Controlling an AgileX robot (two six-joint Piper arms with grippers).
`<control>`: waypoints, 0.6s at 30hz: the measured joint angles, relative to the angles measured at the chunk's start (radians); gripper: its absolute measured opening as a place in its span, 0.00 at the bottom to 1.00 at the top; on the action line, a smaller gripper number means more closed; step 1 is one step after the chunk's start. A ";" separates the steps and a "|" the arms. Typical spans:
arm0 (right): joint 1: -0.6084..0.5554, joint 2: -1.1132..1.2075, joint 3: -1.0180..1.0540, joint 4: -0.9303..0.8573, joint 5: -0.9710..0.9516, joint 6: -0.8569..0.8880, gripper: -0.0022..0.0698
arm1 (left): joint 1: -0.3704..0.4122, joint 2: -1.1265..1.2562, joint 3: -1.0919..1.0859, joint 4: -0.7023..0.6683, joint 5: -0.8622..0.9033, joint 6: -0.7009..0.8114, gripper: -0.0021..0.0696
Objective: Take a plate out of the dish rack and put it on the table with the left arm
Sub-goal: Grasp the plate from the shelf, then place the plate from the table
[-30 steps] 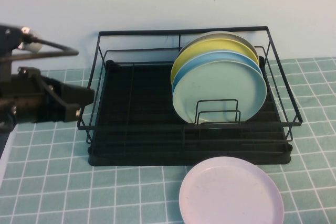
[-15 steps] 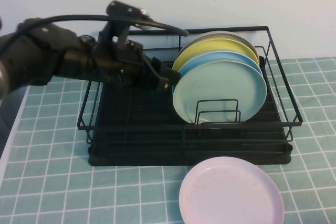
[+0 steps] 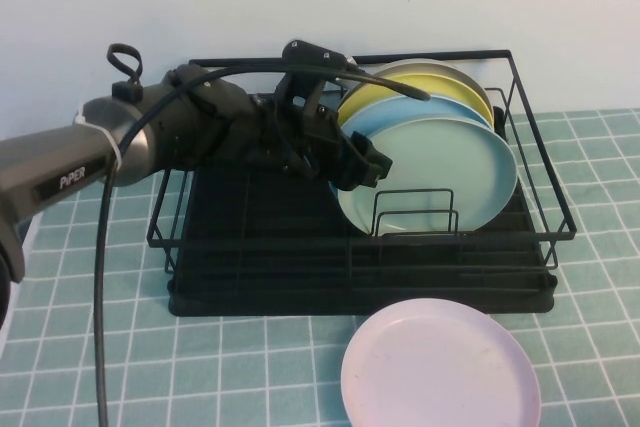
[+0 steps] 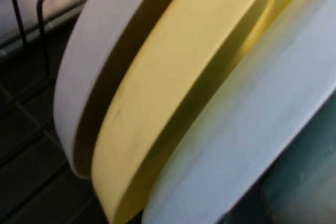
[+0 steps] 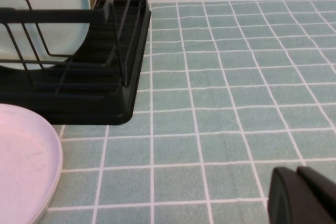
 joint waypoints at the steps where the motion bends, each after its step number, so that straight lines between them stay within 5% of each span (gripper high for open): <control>1: 0.000 0.000 0.000 0.000 0.000 0.000 0.03 | 0.000 0.008 -0.002 -0.001 -0.002 -0.002 0.46; 6: 0.000 0.000 0.000 0.000 0.000 0.000 0.03 | 0.000 0.013 -0.009 0.022 -0.030 0.020 0.24; 18: 0.000 0.000 0.000 0.000 0.000 0.000 0.03 | 0.008 -0.191 -0.110 0.030 0.193 -0.053 0.15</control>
